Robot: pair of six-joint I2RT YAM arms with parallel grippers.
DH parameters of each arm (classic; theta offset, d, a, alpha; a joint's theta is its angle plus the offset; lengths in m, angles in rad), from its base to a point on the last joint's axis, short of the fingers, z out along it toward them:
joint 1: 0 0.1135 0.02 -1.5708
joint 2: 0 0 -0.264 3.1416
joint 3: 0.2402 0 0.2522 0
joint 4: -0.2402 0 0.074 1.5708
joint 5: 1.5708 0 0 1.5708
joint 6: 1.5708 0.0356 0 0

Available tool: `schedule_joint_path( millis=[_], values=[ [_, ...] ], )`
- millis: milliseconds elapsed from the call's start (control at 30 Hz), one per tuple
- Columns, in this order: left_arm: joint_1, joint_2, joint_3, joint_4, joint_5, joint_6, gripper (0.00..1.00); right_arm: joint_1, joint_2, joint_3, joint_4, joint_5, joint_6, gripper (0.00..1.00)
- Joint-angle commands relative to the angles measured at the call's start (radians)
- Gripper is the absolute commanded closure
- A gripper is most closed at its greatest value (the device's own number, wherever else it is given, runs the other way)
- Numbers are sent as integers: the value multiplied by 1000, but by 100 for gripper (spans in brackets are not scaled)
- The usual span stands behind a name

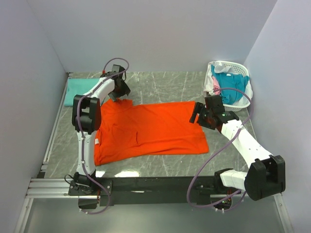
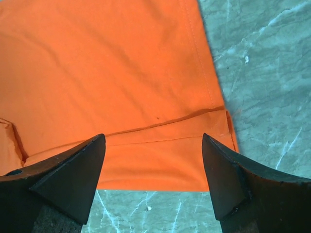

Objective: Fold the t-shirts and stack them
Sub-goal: Fold the tshirt

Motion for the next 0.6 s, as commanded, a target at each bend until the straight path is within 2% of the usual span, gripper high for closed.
schedule_joint_path(
  millis=[0, 300, 433, 500, 567],
  values=[
    [11, 32, 51, -12, -32, 5, 27, -13, 1, -5, 23, -7, -22, 14],
    [23, 115, 97, -44, -81, -24, 38, -24, 4, -17, 27, -8, -26, 14],
    [21, 126, 102, -66, -97, -32, 46, -26, 9, -20, 35, -8, -26, 14],
    [23, 128, 110, -87, -103, -33, 53, -26, 9, -22, 38, -30, -28, 14],
    [23, 128, 104, -103, -103, -35, 67, -27, 18, -20, 44, -30, -29, 14]
  ],
)
